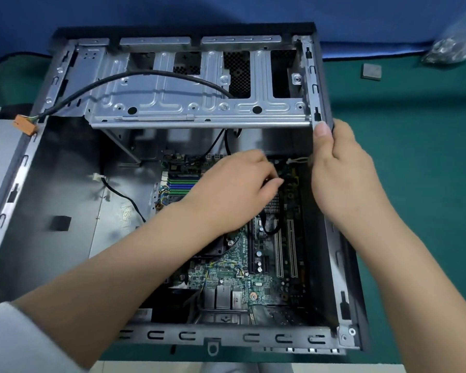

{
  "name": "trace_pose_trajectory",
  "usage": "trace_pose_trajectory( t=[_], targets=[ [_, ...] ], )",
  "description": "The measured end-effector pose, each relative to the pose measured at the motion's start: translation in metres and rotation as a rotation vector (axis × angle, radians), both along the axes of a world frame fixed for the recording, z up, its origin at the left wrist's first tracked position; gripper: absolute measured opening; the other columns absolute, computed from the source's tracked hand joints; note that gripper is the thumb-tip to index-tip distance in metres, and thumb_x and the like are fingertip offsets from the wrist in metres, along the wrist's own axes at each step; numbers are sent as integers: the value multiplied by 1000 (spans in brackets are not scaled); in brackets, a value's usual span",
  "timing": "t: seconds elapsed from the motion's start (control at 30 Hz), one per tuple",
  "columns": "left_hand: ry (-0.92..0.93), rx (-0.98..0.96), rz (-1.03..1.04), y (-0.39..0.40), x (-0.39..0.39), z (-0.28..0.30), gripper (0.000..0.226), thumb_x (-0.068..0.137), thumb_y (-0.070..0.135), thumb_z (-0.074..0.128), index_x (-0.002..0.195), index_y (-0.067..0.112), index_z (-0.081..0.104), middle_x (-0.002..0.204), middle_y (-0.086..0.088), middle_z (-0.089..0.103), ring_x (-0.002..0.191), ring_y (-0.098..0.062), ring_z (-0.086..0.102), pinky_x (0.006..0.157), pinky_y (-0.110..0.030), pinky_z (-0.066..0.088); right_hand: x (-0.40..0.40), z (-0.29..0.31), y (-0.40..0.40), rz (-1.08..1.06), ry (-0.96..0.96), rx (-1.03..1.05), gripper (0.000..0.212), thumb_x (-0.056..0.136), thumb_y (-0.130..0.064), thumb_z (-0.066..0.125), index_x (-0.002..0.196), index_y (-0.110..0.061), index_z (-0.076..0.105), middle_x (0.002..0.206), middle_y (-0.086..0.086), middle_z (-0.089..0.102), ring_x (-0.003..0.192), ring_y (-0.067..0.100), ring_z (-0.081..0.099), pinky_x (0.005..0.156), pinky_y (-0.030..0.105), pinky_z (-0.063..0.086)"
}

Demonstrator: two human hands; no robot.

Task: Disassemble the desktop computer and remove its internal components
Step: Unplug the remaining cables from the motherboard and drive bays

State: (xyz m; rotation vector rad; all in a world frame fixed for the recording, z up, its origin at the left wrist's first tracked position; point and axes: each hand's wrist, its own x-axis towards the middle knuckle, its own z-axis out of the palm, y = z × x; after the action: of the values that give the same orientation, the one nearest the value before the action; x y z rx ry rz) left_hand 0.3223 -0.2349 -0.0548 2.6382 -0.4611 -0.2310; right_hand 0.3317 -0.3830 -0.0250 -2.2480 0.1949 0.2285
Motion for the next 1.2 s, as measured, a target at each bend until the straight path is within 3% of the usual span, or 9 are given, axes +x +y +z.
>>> trace_pose_trajectory(
  t=[0.07, 0.17, 0.27, 0.47, 0.6, 0.73, 0.9, 1.03, 1.2],
  targets=[
    [55, 51, 55, -18, 10, -4, 25, 94, 28, 50, 110, 14, 63, 106, -3, 54, 106, -23, 50, 91, -36, 43, 2, -1, 1, -18, -6, 40, 40, 102, -40, 21, 122, -14, 45, 93, 1, 53, 85, 21, 46, 59, 28, 20],
    [39, 230, 141, -39, 15, -14, 13, 89, 20, 56, 99, 13, 61, 102, -5, 54, 101, -28, 53, 66, -36, 39, 2, -3, 0, -25, -12, 53, 42, 102, -40, 21, 127, -14, 44, 96, 0, 53, 87, 21, 46, 66, 25, 25],
    [-15, 289, 209, -46, 13, -21, 11, 86, 23, 59, 94, 17, 63, 99, -3, 59, 96, -27, 58, 60, -33, 31, 1, -4, 0, -21, -11, 31, 43, 102, -41, 20, 131, -18, 41, 109, 6, 58, 97, 27, 50, 76, 31, 32],
    [10, 171, 316, -46, 17, -26, 22, 87, 33, 54, 91, 16, 67, 100, -6, 60, 97, -30, 55, 64, -32, 31, 1, -2, 1, -3, -15, 15, 42, 102, -41, 20, 127, -16, 42, 109, 9, 59, 93, 28, 49, 74, 32, 31],
    [31, 223, 362, -48, 24, -30, 15, 88, 24, 53, 93, 16, 65, 98, -6, 62, 101, -29, 54, 61, -32, 31, 2, -2, 1, -8, -21, 10, 39, 102, -41, 20, 123, -17, 43, 101, 6, 57, 89, 27, 48, 71, 32, 30],
    [44, 269, 278, -51, 26, -33, 14, 86, 15, 53, 97, 15, 61, 99, -9, 64, 115, -28, 47, 67, -33, 32, 2, -2, 2, -4, -29, -3, 41, 102, -40, 21, 125, -15, 43, 109, 9, 59, 95, 30, 51, 73, 33, 32],
    [151, 100, 281, -47, 25, -29, 18, 85, 29, 51, 98, 20, 61, 84, -7, 54, 113, -32, 44, 72, -32, 30, 3, -3, 2, -17, -28, -8, 41, 103, -40, 21, 126, -15, 43, 114, 10, 59, 96, 28, 49, 74, 33, 32],
    [291, 114, 289, -46, 27, -28, 11, 85, 31, 48, 90, 24, 54, 107, -10, 61, 118, -32, 40, 77, -35, 29, 2, -2, 3, -19, -26, -12, 39, 102, -40, 21, 122, -16, 44, 109, 10, 60, 91, 28, 49, 72, 33, 31],
    [233, 333, 158, -50, 29, -34, 38, 90, 35, 41, 122, 22, 56, 129, -7, 50, 124, -33, 31, 91, -43, 30, 2, -1, 3, -16, -14, -34, 39, 102, -40, 20, 124, -16, 43, 104, 9, 60, 89, 28, 49, 71, 32, 31]
  ],
)
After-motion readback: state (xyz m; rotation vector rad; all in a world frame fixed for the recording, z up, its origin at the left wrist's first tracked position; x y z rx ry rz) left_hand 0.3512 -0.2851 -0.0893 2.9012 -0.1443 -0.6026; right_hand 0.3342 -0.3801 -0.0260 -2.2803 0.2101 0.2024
